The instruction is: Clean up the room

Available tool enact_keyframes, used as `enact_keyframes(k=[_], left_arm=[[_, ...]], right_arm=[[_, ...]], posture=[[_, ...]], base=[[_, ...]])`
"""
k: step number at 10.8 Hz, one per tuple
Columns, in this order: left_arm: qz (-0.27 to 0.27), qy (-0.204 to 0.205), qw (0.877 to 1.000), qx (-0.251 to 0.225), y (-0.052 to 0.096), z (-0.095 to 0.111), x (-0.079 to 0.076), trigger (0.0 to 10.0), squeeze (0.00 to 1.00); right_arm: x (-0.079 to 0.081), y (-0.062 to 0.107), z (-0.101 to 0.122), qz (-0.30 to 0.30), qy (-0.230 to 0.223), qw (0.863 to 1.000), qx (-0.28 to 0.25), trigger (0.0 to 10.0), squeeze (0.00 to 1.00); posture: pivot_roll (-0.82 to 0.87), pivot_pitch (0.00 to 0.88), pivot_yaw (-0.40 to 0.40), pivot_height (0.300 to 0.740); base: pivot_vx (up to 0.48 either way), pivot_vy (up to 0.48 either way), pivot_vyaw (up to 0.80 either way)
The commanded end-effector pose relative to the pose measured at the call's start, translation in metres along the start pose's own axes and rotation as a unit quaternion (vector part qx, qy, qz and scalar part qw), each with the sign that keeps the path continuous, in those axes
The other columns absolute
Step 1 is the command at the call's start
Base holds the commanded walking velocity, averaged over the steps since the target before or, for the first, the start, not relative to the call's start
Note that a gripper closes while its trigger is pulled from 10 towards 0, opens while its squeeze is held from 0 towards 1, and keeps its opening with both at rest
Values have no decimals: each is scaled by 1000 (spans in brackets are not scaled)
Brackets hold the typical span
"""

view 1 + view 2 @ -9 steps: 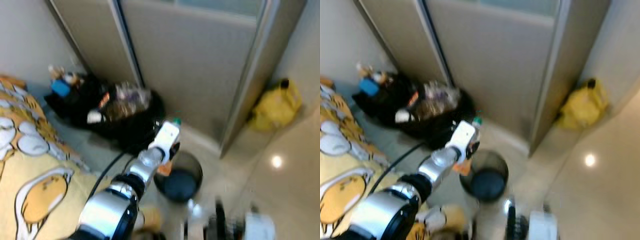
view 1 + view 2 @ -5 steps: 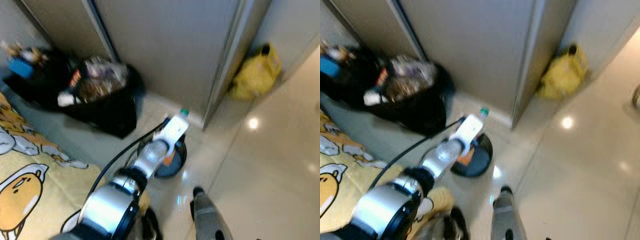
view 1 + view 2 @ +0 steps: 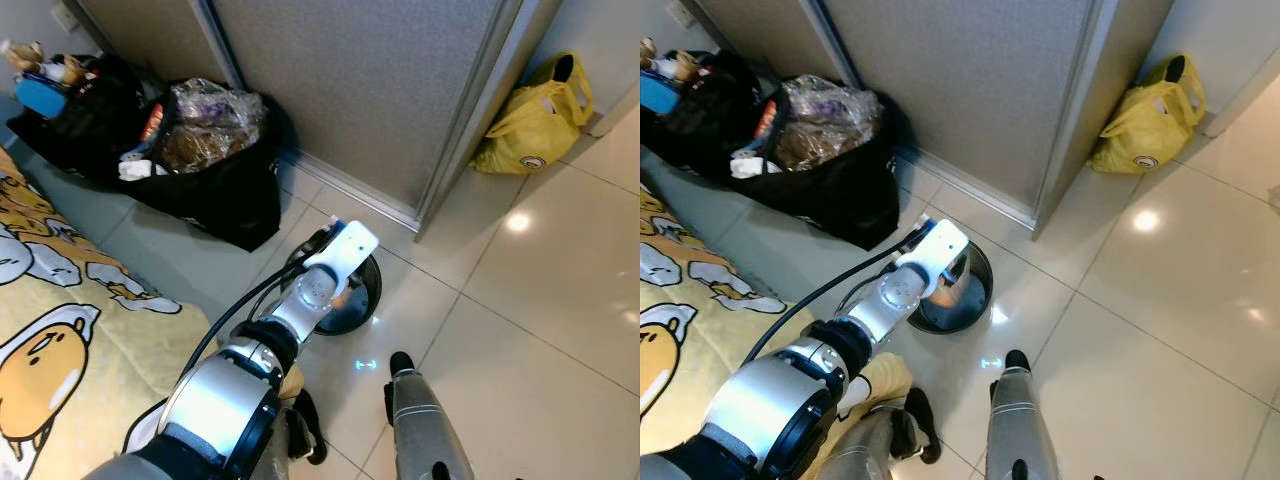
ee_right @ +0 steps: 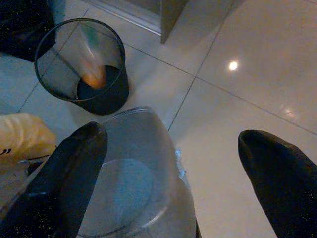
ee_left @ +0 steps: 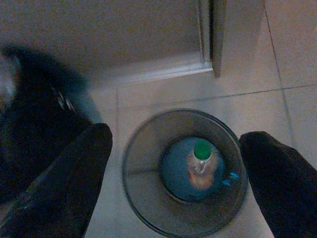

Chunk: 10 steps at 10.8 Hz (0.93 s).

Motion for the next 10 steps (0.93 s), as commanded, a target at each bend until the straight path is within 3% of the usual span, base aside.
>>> enact_keyframes(k=[1, 2, 3, 4, 5, 6, 7, 8, 9, 10], left_arm=[[-30, 39, 999, 14, 3, -8, -21, 10000, 1000], [-37, 93, 995, -8, 2, 3, -21, 10000, 1000], [-42, 64, 997, -34, 3, 6, -18, 10000, 0], [-44, 58, 996, -53, 7, -3, -13, 10000, 0], [-38, 113, 991, -67, 14, -23, 5, 10000, 0], [-22, 149, 984, -91, 20, -30, 21, 10000, 0], [19, 173, 973, -150, 41, -31, 51, 10000, 0], [61, 213, 960, -174, 66, -40, 73, 10000, 0], [123, 223, 956, -146, 100, -82, 83, 10000, 0], [152, 224, 953, -135, 114, -98, 83, 10000, 0]], right_arm=[[12, -3, 0, 17, -16, 1000, 6, 10000, 0], [13, -13, 5, 27, -10, 1000, -7, 10000, 0], [11, -28, 10, 35, -6, 999, -22, 10000, 0], [11, -52, 14, 48, -5, 998, -34, 10000, 0], [13, -80, 28, 71, 3, 996, -60, 10000, 0], [11, -106, 38, 79, 4, 994, -77, 10000, 0], [13, -134, 56, 89, -4, 991, -99, 10000, 0], [14, -153, 66, 101, 3, 989, -109, 10000, 0], [11, -169, 81, 108, 14, 987, -122, 10000, 0], [7, -177, 83, 107, 13, 987, -119, 10000, 0]], posture=[[-422, 367, 158, 740], [-414, 340, 154, 740], [-383, 289, 152, 740], [-316, 194, 153, 740], [-265, 126, 148, 740], [-177, 26, 131, 740], [-114, 0, 115, 740], [-62, 0, 88, 740], [-39, 0, 63, 740], [-18, 0, 49, 740]], base=[[0, 0, 0], [0, 0, 0], [0, 0, 0], [0, 0, 0], [0, 0, 0], [0, 0, 0], [0, 0, 0], [0, 0, 0], [0, 0, 0], [0, -480, 631]])
Point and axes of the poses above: a point about 5 cm out from each wrist's last joint towards the gripper, its own y axis pointing back from the gripper into the wrist, its own z axis along the axis of the wrist's last joint, x = y × z, the point moved 5 cm from there along -y, pointing out of the wrist towards the gripper, and after that the axes turned 15 degrees about -y, right-handed, at the moved point
